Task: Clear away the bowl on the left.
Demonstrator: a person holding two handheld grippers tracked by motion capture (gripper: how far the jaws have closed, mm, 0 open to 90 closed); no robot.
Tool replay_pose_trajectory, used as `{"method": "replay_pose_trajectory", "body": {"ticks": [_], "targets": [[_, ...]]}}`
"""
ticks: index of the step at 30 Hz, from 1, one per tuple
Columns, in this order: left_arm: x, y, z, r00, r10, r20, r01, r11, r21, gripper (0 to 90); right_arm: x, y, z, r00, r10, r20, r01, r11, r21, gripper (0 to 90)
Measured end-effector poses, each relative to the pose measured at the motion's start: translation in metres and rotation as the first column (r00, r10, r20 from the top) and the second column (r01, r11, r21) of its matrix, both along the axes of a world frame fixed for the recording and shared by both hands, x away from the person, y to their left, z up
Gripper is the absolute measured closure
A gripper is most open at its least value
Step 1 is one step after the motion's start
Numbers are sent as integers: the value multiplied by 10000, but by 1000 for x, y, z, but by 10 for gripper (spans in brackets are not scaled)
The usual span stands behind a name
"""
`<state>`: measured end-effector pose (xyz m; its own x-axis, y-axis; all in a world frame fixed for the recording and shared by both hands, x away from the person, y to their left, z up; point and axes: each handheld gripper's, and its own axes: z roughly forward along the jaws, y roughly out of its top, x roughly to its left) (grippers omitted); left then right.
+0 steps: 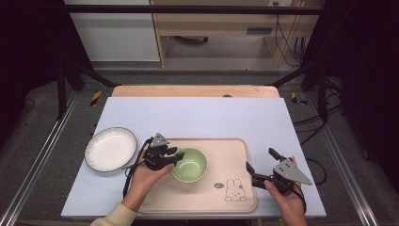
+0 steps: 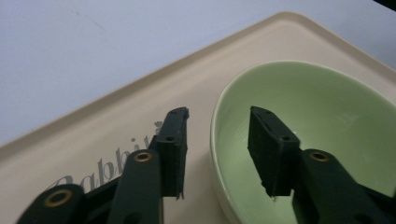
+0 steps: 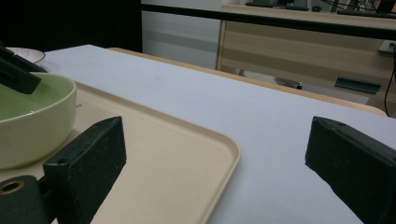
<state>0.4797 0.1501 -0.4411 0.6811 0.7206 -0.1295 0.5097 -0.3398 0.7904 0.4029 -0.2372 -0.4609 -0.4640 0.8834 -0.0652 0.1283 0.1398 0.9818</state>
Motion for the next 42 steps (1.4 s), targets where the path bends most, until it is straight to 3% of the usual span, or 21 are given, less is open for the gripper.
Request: {"method": "replay_pose_trajectory", "body": {"ticks": [6,9,15,18,24,35,42], "targets": [[-2,1,6,9993,-190,310,200,9993,-311,328,-1,-1,1,9998,-28,180,26,9999,117,39],[-3,2,8,9975,-482,508,508,9974,-515,266,-1,-1,3,9997,-12,224,10,9999,105,32],[-8,0,12,9862,-1114,1225,1236,9875,-974,124,3,2,3,9994,106,314,-108,9999,66,26],[-14,-2,17,9777,-1252,1686,1471,9813,-1244,100,2,4,4,9992,210,326,-213,9997,109,25],[-20,-1,22,9697,-1442,1973,1754,9728,-1512,50,0,3,6,9988,168,456,-173,9998,93,24],[-26,3,28,9614,-1580,2254,1997,9639,-1761,41,-1,0,6,9992,8,411,-15,9999,157,18],[-31,20,39,9572,-1313,2578,1922,9546,-2274,37,-1,1,6,9989,34,475,-41,9999,148,16]]}}
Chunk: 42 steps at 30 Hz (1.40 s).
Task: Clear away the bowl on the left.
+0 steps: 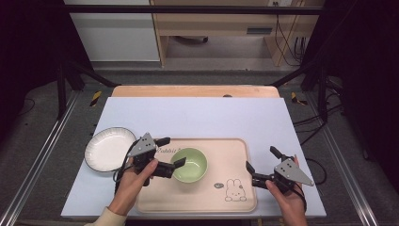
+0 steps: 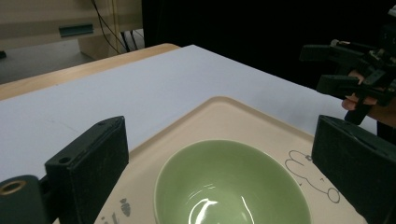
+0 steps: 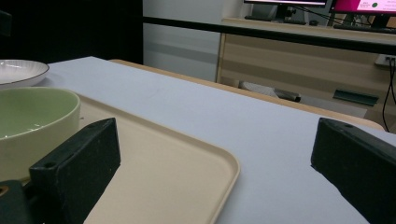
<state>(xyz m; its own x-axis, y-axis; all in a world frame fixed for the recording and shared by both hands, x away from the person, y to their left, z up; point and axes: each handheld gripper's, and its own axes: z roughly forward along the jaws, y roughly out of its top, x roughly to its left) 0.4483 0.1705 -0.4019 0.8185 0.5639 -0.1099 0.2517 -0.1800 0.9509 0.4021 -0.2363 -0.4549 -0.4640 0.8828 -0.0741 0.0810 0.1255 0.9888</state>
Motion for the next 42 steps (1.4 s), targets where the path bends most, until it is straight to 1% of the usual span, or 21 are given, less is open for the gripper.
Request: {"method": "replay_pose_trajectory", "body": {"ticks": [5,11,17,22,25,30,36,42], "targets": [[-2,8,5,9997,169,162,-166,9998,-137,36,0,0,0,10000,-20,47,20,10000,-29,15],[-4,19,14,9979,405,499,-385,9984,-407,28,0,0,0,10000,-19,38,19,10000,-66,15],[-6,29,20,9964,643,550,-608,9961,-636,28,0,1,0,10000,-7,35,7,10000,-82,15],[-9,39,27,9938,829,737,-767,9935,-837,28,0,0,0,10000,-1,35,2,10000,-91,16],[-9,44,30,9915,971,860,-903,9927,-794,28,1,0,0,10000,-10,72,11,9999,-118,16],[-10,53,33,9881,1229,925,-1158,9902,-780,28,1,0,0,10000,-26,58,26,10000,-96,16],[-10,64,34,9836,1479,1028,-1398,9867,-825,29,1,0,0,10000,-30,71,31,10000,-89,16],[-11,73,34,9800,1645,1122,-1563,9846,-784,30,0,-1,0,9999,-55,84,56,10000,-77,16]]}}
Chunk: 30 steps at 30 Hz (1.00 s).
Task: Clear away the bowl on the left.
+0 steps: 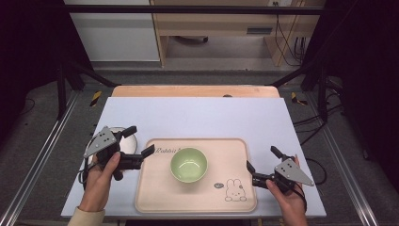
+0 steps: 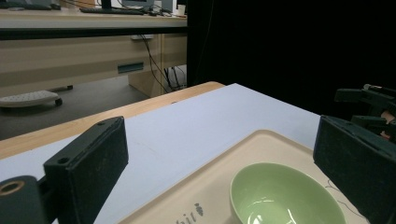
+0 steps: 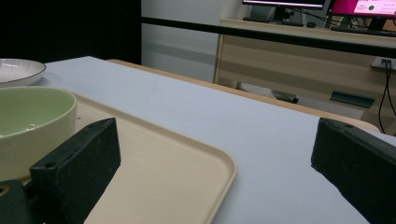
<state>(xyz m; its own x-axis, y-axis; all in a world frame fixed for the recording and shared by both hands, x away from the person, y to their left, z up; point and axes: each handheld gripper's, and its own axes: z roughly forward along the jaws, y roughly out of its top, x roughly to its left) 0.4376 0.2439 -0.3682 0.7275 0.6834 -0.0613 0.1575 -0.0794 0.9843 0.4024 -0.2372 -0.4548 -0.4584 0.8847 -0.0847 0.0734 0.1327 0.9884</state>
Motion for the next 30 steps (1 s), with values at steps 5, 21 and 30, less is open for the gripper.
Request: {"method": "replay_pose_trajectory", "body": {"ticks": [5,21,30], "targets": [[0,8,-2,9998,208,30,-208,9998,-4,30,0,0,0,10000,-21,13,21,10000,18,17],[0,31,-10,9969,776,135,-776,9970,-17,29,0,-1,0,10000,-34,26,34,10000,-13,17],[1,43,-23,9932,1163,23,-1163,9932,-44,28,0,-1,0,10000,-42,24,42,10000,5,18]]}}
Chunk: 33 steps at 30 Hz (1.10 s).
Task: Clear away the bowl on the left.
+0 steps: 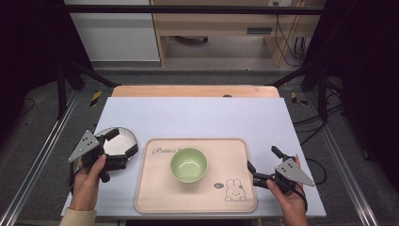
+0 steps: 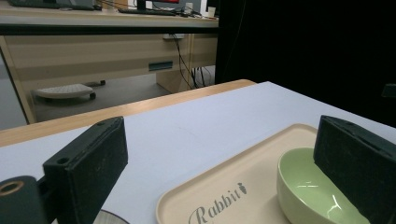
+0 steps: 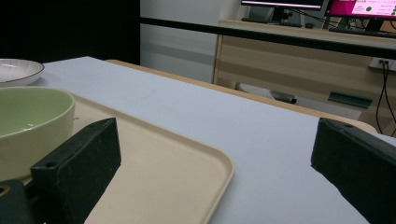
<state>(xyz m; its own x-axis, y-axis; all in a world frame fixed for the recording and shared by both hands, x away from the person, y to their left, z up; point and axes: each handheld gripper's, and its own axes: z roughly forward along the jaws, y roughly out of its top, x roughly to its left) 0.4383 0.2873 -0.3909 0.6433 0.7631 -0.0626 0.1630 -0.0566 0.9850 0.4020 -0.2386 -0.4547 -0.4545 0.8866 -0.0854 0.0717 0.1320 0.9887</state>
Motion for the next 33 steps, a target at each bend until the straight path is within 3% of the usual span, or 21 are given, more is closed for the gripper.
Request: {"method": "replay_pose_trajectory", "body": {"ticks": [17,20,33], "targets": [[-4,0,-25,9999,-54,-104,56,9999,159,29,0,0,0,10000,6,-5,-6,10000,-35,19],[-6,-2,-32,9997,-104,-228,113,9992,375,29,0,0,0,10000,8,-1,-8,10000,-31,19],[-4,-12,-51,9948,-331,-962,386,9977,552,31,0,0,0,10000,23,-9,-23,10000,-43,19]]}}
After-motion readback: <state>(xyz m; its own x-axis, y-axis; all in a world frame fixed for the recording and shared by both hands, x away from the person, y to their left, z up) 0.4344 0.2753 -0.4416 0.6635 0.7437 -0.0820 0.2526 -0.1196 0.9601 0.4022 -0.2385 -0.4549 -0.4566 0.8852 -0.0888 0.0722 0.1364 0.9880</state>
